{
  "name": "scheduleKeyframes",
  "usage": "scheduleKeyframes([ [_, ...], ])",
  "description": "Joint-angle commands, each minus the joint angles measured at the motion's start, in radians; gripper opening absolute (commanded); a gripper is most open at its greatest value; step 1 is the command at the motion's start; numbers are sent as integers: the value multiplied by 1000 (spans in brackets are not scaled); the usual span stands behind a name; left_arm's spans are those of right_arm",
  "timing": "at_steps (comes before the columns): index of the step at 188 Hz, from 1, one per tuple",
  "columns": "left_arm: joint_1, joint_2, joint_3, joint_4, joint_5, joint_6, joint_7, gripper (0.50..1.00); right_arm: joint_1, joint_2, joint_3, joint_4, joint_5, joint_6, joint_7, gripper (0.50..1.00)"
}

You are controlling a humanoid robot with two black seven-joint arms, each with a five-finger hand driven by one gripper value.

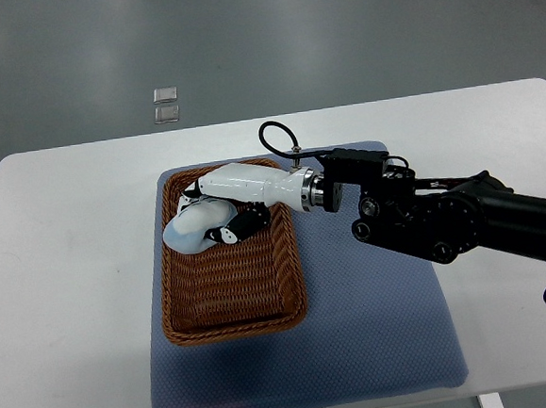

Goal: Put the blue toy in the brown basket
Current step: 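Lift the toy and carry it over the wicker basket, then open the right hand to release the toy into the basket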

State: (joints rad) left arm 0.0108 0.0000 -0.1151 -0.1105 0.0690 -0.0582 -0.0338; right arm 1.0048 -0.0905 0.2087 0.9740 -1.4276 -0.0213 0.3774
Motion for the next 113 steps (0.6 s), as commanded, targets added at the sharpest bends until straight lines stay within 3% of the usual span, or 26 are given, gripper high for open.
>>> scheduleKeyframes([
  [1,0,0,0,0,0,0,0,1000,-6,12,-6,-3,10,-8,0,868],
  [5,0,0,0,0,0,0,0,1000,-6,14,-6,-3,13,-9,0,901],
  [13,0,0,0,0,0,0,0,1000,-8,14,-6,-6,13,-8,0,911],
  [74,0,0,0,0,0,0,0,1000,-25,-8,25,-14,42,-6,2,909],
  [113,0,0,-1,0,0,0,0,1000,-34,-52,90,-15,321,63,-2,909],
])
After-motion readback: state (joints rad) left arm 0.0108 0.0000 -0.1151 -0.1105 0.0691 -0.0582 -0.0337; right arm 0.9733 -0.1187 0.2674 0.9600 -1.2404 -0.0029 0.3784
